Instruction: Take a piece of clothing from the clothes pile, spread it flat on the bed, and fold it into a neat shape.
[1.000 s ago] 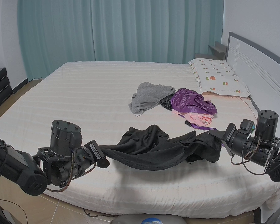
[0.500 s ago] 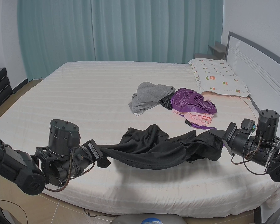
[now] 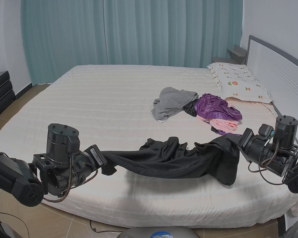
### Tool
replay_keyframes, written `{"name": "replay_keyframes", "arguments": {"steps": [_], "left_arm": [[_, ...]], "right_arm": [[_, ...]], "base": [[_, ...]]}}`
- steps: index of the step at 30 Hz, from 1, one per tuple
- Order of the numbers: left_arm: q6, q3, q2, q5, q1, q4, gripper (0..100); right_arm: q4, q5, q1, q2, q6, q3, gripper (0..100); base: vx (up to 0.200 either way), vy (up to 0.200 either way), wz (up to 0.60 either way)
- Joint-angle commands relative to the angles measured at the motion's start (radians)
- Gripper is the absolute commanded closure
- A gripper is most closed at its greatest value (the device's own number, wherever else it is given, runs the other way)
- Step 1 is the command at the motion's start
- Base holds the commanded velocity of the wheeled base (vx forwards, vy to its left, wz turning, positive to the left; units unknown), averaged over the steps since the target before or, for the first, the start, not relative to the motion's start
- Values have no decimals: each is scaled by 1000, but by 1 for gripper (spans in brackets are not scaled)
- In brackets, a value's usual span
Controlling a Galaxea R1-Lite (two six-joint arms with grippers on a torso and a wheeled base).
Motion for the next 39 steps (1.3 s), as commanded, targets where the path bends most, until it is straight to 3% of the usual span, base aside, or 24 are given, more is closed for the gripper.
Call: {"name": "replay_keyframes", "arguments": {"steps": [1,9,39], "left_arm": [[0,-2,-6,1,0,-1,100],[0,-2,-17,1,1,-1,100],[0,-2,-28,1,4,-2,100]], "right_arm": [[0,-3,2,-2,-7,-3,100],[-2,-26,2,-10,-17,-4,100],[-2,-16,-1,-1,-11,2,100]], "base": [[0,200,0],[0,200,0],[0,200,0]]}}
